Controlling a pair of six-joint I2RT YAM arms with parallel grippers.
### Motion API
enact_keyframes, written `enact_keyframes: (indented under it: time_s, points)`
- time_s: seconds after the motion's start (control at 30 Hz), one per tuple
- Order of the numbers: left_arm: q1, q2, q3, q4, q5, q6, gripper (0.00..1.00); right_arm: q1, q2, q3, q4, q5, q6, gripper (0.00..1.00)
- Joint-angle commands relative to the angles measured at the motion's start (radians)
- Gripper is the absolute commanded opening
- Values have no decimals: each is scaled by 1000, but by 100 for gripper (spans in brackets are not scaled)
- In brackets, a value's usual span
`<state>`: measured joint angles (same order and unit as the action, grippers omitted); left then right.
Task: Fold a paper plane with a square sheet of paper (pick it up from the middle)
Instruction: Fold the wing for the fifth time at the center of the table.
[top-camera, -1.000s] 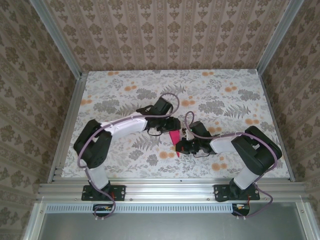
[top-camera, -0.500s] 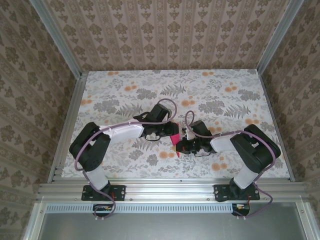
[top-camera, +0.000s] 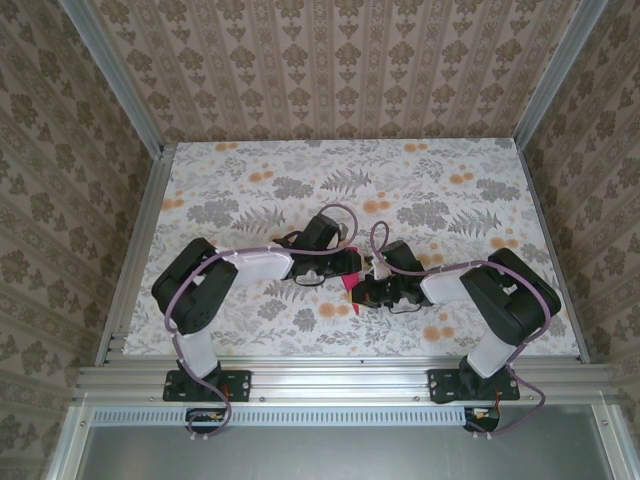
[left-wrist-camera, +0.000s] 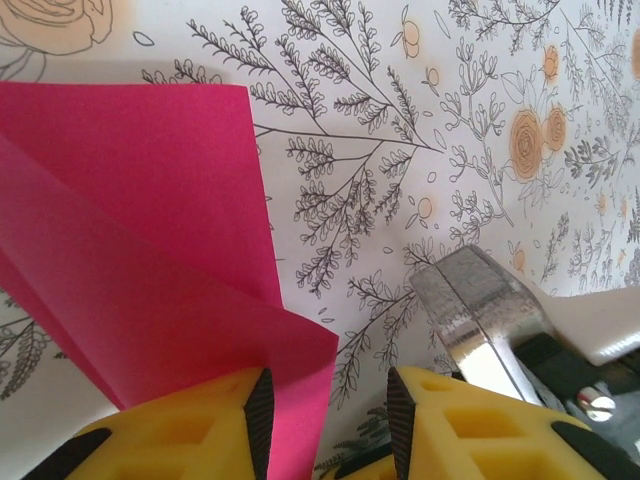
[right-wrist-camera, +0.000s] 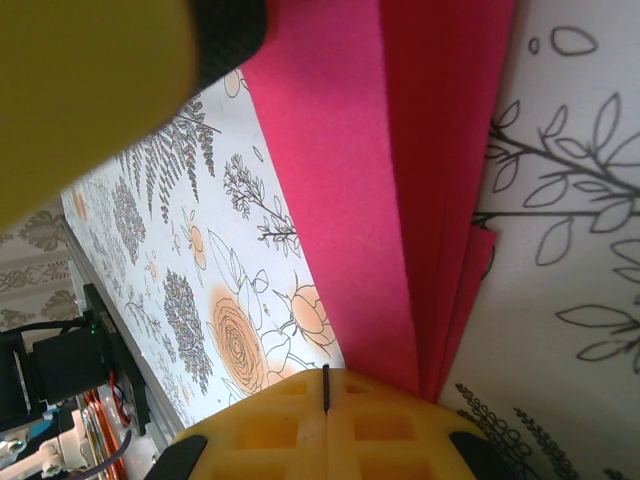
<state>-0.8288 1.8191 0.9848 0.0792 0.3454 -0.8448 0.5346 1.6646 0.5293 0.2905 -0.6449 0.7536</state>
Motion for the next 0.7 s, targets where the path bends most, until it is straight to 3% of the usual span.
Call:
enact_keyframes:
  time_s: [0.0,0.67]
  points:
    - [13,36,-22,96,18,-6,39,5,70,-57,-171,59,-25,3]
    - [85,119,-35,191,45,60,40,5,70,-80,-193,30,-46,2]
